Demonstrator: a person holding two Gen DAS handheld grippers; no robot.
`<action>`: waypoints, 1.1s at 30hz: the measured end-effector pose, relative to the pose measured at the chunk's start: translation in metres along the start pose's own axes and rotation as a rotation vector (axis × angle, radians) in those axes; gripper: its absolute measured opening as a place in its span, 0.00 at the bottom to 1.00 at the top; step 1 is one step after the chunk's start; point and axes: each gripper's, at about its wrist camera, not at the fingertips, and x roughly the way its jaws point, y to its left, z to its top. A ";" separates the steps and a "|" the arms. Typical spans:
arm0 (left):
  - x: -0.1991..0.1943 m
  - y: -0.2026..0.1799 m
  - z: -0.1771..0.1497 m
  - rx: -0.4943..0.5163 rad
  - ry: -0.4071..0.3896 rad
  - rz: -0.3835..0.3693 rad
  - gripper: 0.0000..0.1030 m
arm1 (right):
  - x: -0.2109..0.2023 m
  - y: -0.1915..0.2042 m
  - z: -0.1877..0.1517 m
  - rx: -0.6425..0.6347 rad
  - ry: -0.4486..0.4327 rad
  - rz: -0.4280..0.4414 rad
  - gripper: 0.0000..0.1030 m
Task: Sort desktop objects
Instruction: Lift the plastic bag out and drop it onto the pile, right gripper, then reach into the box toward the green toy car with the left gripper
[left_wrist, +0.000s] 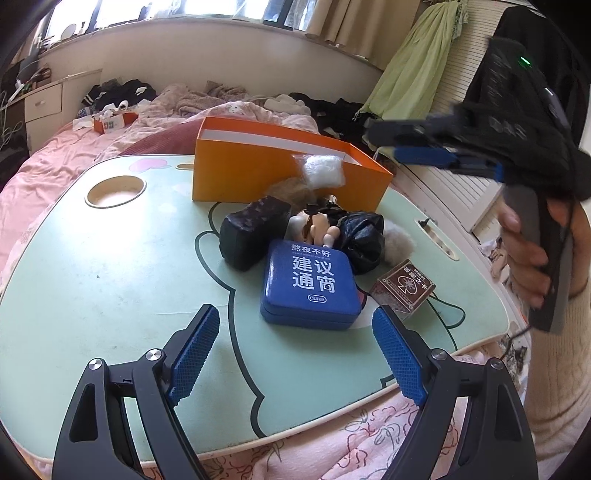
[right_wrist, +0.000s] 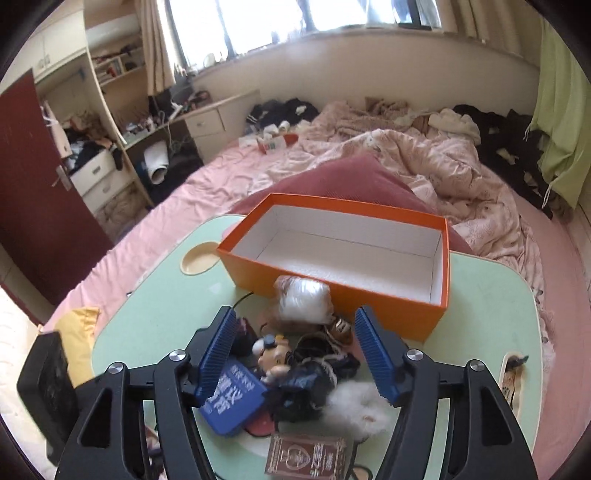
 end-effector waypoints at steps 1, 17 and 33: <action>0.000 0.000 0.000 -0.001 0.002 0.000 0.83 | -0.002 -0.002 -0.004 0.000 -0.005 -0.008 0.68; 0.009 -0.006 -0.003 0.006 0.007 0.121 0.83 | -0.011 0.005 -0.147 -0.074 -0.011 -0.223 0.93; -0.008 -0.026 0.054 0.083 -0.055 0.102 0.83 | -0.005 -0.004 -0.147 -0.024 -0.053 -0.215 1.00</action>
